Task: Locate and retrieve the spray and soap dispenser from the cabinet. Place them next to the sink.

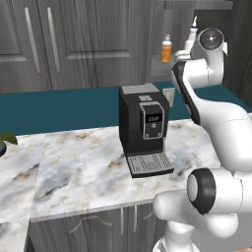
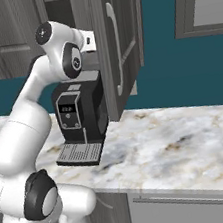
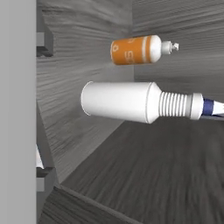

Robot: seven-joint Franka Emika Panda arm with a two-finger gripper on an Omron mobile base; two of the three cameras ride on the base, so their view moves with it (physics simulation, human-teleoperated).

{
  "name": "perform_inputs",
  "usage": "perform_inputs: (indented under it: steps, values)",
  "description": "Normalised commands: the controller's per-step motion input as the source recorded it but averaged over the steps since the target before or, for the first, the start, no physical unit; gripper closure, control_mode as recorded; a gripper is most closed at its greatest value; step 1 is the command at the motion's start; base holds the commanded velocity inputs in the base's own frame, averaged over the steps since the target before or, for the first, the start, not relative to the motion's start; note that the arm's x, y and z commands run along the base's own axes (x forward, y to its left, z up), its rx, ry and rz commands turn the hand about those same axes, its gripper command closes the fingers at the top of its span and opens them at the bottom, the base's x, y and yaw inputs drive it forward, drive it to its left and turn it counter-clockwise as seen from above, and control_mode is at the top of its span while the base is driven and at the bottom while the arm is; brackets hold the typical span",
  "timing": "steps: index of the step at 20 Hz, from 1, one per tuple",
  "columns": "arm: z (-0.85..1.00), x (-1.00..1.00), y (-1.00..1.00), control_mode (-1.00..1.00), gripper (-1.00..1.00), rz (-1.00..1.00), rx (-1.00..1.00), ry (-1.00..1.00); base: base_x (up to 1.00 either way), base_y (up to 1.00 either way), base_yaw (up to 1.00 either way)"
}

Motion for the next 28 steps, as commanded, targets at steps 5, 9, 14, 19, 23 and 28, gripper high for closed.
perform_inputs:
  steps: [5, 9, 14, 19, 23, 28]
  values:
    - [-0.04, 0.26, -0.08, -1.00, -1.00, -0.04, 0.00, 0.00, 0.00, 0.00, 0.00]
    - [-0.03, 0.43, -0.04, -1.00, -1.00, -0.03, 0.00, 0.00, 0.00, 0.00, 0.00]
    - [-0.01, 0.41, -0.02, -1.00, -1.00, -0.02, 0.00, 0.00, 0.00, 0.00, 0.00]
    - [-0.02, 0.28, -0.10, -1.00, -1.00, -0.01, 0.00, 0.00, 0.00, 0.00, 0.00]
    - [-0.06, 0.25, -0.10, -1.00, -1.00, 0.00, 0.00, 0.00, 0.00, 0.00, 0.00]
    - [-0.08, 0.27, -0.09, -1.00, -1.00, -0.01, 0.00, 0.00, 0.00, 0.00, 0.00]
